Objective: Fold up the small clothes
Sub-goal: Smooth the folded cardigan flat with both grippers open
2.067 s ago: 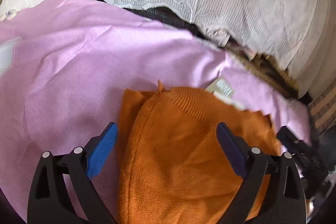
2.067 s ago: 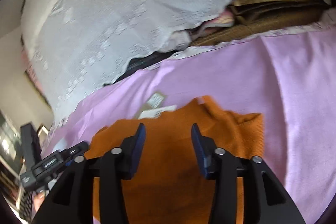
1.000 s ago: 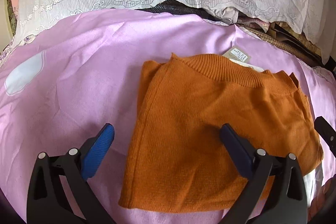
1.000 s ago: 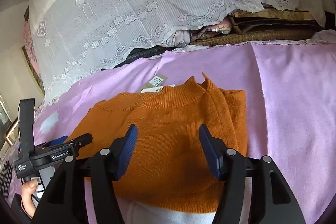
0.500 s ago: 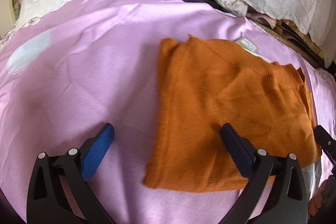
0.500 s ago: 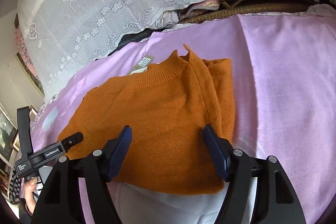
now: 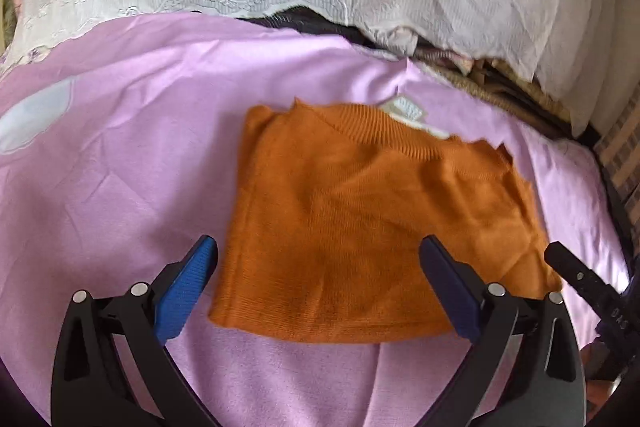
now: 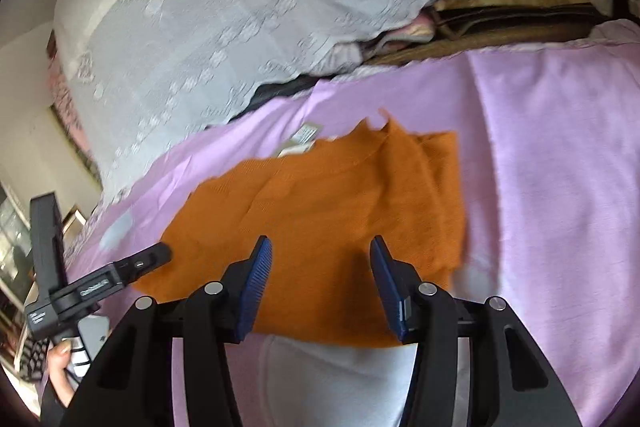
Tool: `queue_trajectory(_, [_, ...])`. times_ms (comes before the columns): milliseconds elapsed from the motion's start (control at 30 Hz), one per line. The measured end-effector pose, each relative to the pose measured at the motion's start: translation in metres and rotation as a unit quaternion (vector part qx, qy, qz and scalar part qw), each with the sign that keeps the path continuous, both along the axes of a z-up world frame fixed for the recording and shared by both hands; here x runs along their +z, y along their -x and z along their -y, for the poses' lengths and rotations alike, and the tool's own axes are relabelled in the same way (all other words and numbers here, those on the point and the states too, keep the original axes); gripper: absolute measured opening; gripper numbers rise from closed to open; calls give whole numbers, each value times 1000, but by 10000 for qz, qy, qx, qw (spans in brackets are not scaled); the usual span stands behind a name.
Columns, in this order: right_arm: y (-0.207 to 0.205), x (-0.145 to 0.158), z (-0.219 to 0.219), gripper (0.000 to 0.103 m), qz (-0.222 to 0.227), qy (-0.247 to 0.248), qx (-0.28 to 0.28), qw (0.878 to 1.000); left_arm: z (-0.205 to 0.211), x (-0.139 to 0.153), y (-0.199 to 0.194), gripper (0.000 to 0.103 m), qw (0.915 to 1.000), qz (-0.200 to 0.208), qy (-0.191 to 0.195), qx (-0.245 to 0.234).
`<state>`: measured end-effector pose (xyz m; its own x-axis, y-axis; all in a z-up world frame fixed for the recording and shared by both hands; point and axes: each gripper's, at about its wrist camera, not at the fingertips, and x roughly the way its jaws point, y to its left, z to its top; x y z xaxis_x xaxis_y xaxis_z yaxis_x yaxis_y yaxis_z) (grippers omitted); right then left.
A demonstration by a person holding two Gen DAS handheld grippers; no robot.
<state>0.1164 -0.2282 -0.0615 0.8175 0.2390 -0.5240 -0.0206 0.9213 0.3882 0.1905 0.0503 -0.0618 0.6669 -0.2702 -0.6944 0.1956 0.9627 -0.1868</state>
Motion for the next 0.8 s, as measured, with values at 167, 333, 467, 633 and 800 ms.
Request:
queue_trajectory(167, [-11,-16,9,54,-470,-376,43,9982,7,-22,-17,99,9980,-511,-369,71])
queue_trajectory(333, [-2,-14,9,54,-367,-397,-117,9985,7,-19,-10,99,9975,-385,-548,223])
queue_trajectory(467, [4,-2,4,54,-134,-95,-226,9996,14,-9,-1,98,9993,-261,-253,-16])
queue_trajectory(633, [-12,-8,-25,78,-674,830,75,9942,39,-14,4,99,9950,-80,-989,-73])
queue_trajectory(800, [-19,-17,-60,98,-1021,1940,399,9749,44,-20,5,99,9918,-166,-1265,-70])
